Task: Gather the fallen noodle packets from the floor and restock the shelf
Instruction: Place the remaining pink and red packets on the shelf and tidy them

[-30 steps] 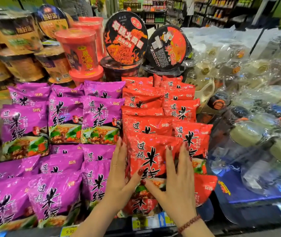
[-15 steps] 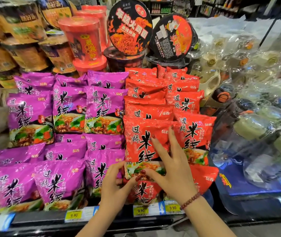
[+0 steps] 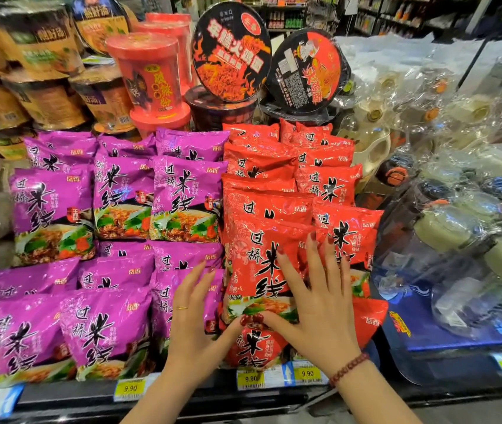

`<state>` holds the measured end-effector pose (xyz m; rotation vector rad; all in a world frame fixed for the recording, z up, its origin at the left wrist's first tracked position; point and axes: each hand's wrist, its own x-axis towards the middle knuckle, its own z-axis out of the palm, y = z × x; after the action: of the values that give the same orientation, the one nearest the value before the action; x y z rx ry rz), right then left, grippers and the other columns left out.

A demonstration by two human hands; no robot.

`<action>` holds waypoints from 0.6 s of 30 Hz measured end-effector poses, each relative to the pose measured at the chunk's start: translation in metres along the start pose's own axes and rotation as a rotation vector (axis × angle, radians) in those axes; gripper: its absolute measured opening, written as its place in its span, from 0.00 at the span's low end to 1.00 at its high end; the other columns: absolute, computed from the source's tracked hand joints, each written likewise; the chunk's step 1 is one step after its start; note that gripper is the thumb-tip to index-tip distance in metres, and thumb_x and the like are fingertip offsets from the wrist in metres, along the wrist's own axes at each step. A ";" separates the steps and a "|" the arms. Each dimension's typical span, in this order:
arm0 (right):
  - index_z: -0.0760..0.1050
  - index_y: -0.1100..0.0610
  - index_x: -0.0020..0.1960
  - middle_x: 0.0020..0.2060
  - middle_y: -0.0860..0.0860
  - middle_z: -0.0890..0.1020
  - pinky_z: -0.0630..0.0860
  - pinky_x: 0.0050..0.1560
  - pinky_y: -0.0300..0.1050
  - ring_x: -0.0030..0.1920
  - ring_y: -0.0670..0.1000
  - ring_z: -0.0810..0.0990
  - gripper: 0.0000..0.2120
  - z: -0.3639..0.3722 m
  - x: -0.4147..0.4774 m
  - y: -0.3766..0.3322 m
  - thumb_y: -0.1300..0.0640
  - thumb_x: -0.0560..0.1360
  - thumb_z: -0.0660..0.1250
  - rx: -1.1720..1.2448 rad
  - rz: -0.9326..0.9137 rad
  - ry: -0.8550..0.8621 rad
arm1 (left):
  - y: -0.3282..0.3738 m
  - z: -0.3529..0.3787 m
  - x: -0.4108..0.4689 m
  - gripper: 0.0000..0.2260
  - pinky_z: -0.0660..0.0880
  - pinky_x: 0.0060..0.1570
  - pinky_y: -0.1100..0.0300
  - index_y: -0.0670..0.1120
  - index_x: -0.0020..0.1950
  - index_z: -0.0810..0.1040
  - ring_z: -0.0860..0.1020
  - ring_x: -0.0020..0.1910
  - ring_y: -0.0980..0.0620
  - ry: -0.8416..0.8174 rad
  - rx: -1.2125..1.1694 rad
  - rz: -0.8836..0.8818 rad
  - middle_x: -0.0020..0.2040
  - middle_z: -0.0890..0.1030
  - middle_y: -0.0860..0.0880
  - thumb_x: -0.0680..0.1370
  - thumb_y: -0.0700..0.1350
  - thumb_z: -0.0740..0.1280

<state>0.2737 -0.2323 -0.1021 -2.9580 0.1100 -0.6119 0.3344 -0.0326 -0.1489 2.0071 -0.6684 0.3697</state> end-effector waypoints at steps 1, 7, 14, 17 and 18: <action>0.47 0.44 0.78 0.78 0.56 0.49 0.46 0.74 0.61 0.77 0.61 0.47 0.40 0.000 0.000 -0.001 0.28 0.72 0.54 -0.006 -0.010 0.010 | 0.001 0.000 0.005 0.31 0.58 0.74 0.55 0.62 0.77 0.55 0.59 0.76 0.48 0.009 0.049 0.113 0.78 0.57 0.55 0.77 0.60 0.65; 0.46 0.44 0.78 0.78 0.57 0.48 0.49 0.72 0.63 0.77 0.60 0.47 0.36 0.004 0.016 -0.002 0.31 0.76 0.50 -0.002 -0.086 -0.090 | -0.001 0.005 0.051 0.24 0.50 0.76 0.52 0.61 0.78 0.54 0.50 0.79 0.45 -0.095 0.244 0.346 0.80 0.50 0.57 0.83 0.57 0.55; 0.42 0.43 0.78 0.78 0.55 0.43 0.47 0.71 0.62 0.77 0.58 0.43 0.37 0.013 0.023 0.004 0.29 0.75 0.47 0.026 -0.131 -0.180 | -0.018 0.021 0.046 0.28 0.46 0.76 0.56 0.61 0.78 0.53 0.49 0.79 0.50 -0.169 0.228 0.227 0.80 0.49 0.59 0.79 0.51 0.58; 0.43 0.43 0.78 0.78 0.55 0.43 0.47 0.72 0.61 0.78 0.58 0.43 0.36 0.011 0.021 0.005 0.29 0.75 0.44 0.023 -0.133 -0.179 | -0.016 0.021 0.045 0.26 0.48 0.76 0.54 0.62 0.78 0.51 0.48 0.79 0.51 -0.176 0.253 0.240 0.80 0.48 0.59 0.81 0.55 0.54; 0.43 0.44 0.78 0.78 0.55 0.44 0.47 0.71 0.62 0.78 0.58 0.44 0.36 0.009 0.020 0.005 0.29 0.75 0.45 0.021 -0.131 -0.174 | -0.016 0.021 0.045 0.24 0.48 0.76 0.53 0.62 0.78 0.51 0.48 0.79 0.50 -0.180 0.258 0.239 0.80 0.48 0.58 0.82 0.57 0.52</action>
<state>0.2957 -0.2377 -0.1032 -2.9987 -0.1057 -0.3644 0.3799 -0.0582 -0.1478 2.2281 -1.0233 0.4381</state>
